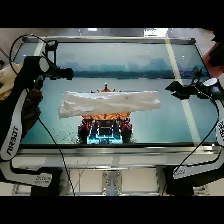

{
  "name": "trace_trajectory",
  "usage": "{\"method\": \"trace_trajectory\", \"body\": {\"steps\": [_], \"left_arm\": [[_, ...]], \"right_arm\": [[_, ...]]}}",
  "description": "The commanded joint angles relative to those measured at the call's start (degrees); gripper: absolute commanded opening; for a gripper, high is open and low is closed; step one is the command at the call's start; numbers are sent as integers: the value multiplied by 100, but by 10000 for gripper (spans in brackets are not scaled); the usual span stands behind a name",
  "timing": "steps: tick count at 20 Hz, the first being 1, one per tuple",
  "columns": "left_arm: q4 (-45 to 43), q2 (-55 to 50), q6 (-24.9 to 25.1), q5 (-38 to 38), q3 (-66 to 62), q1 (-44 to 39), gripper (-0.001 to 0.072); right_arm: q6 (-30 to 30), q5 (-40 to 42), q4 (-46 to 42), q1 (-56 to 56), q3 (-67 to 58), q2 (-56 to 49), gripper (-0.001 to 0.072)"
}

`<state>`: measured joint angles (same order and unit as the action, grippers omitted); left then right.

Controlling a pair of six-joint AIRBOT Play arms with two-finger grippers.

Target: Fold the shirts.

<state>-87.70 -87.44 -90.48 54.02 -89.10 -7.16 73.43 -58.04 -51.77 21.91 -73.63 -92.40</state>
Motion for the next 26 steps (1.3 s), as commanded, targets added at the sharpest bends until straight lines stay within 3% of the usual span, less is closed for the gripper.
{"method": "trace_trajectory", "body": {"steps": [1,8,12,13,14,15,16,17,20,24,26], "left_arm": [[343,146,7,-184,-162,0,594],[868,146,7,-192,-162,-2,594],[1062,144,7,-186,-162,-4,593],[1106,144,7,-184,-162,-4,588],[1145,144,7,-177,-160,-4,569],[1169,140,7,-157,-160,-4,460],[1191,129,7,-118,-160,-4,186],[1233,107,31,-74,-153,-9,29],[2000,-144,146,251,-125,-52,14],[2927,-1069,507,426,-125,-767,13],[3174,-1620,640,114,-131,-1434,13]], "right_arm": [[-227,-796,114,319,-90,-452,617],[-1193,-1001,1534,-66,-96,-1410,617],[-1355,-981,1722,-605,-107,-1513,603],[-1351,-975,1738,-717,-107,-1513,552],[-1353,-1005,1816,-793,-107,-1510,404],[-1355,-1073,1996,-822,-107,-1499,189],[-1464,-1233,2267,-817,-107,-1475,21],[-1521,-1401,2507,-778,-107,-1416,25],[-1401,-1561,2590,-723,-111,-931,24],[-682,-1749,1268,-726,-516,-98,23],[-398,-1978,782,-726,-782,262,23]]}}
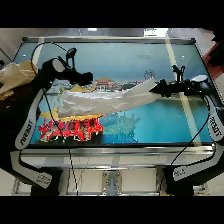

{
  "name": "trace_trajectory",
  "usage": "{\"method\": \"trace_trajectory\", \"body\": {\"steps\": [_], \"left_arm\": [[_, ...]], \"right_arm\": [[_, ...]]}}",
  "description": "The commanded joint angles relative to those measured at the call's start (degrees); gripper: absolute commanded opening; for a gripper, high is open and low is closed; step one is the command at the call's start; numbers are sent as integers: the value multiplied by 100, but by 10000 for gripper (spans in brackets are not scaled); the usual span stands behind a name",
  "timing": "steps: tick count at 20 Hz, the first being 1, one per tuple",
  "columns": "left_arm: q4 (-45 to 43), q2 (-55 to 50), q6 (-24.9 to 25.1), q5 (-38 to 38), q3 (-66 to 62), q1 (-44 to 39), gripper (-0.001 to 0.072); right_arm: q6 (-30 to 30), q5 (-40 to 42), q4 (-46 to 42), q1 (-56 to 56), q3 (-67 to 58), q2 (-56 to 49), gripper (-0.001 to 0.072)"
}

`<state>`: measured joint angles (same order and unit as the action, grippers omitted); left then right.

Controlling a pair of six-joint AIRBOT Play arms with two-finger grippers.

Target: Fold the shirts.

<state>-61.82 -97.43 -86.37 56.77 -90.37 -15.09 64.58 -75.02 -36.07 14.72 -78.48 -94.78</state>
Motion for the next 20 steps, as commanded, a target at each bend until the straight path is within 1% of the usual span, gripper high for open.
{"method": "trace_trajectory", "body": {"steps": [1,3,5,6,9,11,12,15,18,20], "left_arm": [[702,-874,216,-474,-7,-962,13],[1113,-1300,92,-1005,-24,-1423,13],[1624,-1561,72,-1311,-28,-1661,13],[1840,-1639,83,-1416,-35,-1722,13],[2041,-1716,87,-1513,-55,-1744,13],[2096,-1685,94,-1364,-297,-1650,13],[2159,-1633,186,-1244,-540,-1567,13],[2166,-1228,713,-732,-1554,-1067,14],[2116,-605,1161,-164,-2376,-358,14],[2033,-72,1300,-33,-2559,170,14]], "right_arm": [[625,-398,-968,-4,-442,656,23],[778,-588,-1222,0,-684,876,22],[793,-675,-1294,39,-837,1045,22],[809,-769,-1381,42,-925,1086,22],[859,-949,-1397,-2,-1064,1132,22],[901,-1003,-1285,-111,-1121,1134,22],[898,-981,-1189,-232,-1161,1134,22],[927,-767,-1187,-966,-1484,1132,22],[1207,-15,-1504,-2061,-1633,1126,21],[1508,645,-1788,-2918,-1633,1034,20]]}}
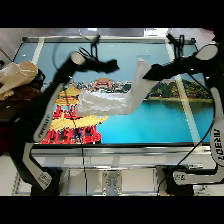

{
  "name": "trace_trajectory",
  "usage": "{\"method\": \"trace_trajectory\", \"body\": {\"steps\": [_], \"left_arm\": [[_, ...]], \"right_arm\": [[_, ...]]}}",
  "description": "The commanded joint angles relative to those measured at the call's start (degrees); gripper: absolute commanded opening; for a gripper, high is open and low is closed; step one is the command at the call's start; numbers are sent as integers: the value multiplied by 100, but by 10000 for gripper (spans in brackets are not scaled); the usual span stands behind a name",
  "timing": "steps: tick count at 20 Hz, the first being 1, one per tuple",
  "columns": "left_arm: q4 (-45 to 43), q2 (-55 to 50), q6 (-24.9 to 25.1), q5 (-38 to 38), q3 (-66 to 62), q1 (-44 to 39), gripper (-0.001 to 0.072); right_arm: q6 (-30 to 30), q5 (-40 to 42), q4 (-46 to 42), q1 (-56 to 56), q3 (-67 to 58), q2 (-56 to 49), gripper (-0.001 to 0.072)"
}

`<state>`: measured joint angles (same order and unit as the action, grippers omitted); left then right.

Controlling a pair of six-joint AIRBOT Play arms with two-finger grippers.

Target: Fold the shirts.

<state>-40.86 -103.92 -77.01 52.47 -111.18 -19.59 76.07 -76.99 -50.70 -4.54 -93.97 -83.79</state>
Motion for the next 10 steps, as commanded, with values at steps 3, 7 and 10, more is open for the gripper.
{"method": "trace_trajectory", "body": {"steps": [3,7,10], "left_arm": [[-426,1220,402,595,-476,1311,14],[-739,1506,411,1191,-476,1934,14],[-918,1499,632,1655,-474,2046,14]], "right_arm": [[675,2216,-284,-2140,-85,-459,20],[820,3869,52,-3211,-83,-1423,24],[968,4878,431,-3473,-83,-2050,447]]}}
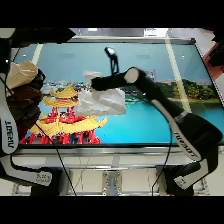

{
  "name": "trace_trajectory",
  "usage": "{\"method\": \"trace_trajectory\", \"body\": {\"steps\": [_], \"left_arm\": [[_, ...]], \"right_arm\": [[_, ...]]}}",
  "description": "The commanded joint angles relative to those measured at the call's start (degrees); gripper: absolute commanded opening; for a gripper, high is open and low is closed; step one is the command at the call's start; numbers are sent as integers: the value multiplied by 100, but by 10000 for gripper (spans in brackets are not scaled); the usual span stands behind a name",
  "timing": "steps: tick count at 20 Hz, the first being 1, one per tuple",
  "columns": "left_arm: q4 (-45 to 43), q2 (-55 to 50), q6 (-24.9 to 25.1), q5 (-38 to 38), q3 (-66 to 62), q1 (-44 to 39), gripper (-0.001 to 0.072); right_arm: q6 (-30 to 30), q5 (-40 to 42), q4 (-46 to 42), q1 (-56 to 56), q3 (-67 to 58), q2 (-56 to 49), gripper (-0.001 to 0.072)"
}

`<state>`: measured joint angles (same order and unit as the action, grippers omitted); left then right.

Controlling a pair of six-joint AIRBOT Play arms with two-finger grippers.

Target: Fold the shirts.

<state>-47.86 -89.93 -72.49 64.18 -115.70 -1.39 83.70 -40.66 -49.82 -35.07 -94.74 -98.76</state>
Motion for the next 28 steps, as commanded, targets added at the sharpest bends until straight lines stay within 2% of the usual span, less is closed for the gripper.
{"method": "trace_trajectory", "body": {"steps": [1,3,5,7,9,10,13,14,20,26,27,28], "left_arm": [[-247,101,275,542,-22,223,14],[-345,101,354,560,-22,225,15],[-518,101,354,562,-24,225,14],[-616,101,354,555,-22,251,14],[-625,101,396,516,-22,262,14],[-621,101,396,437,-22,262,14],[-623,101,396,319,-22,262,15],[-627,101,398,323,-24,262,15],[-920,101,396,323,-22,262,15],[-964,101,396,341,-22,264,15],[-964,101,396,341,-22,264,15],[-962,101,393,341,-22,264,15]], "right_arm": [[227,1255,487,-363,-7,-627,486],[227,933,341,-57,-9,-557,485],[227,232,-50,514,-9,-365,479],[734,-1047,-831,1259,-7,-223,479],[907,-2358,-855,1904,153,-232,482],[903,-2691,-833,2129,352,-232,512],[756,-2771,-608,2483,988,-247,669],[702,-2754,-431,2555,1141,-289,673],[-131,-2041,1346,2498,1298,-796,672],[-374,-1899,2090,2229,1296,-1211,667],[-494,-1921,2339,2208,1296,-1204,635],[-669,-1945,2662,2208,1296,-1193,561]]}}
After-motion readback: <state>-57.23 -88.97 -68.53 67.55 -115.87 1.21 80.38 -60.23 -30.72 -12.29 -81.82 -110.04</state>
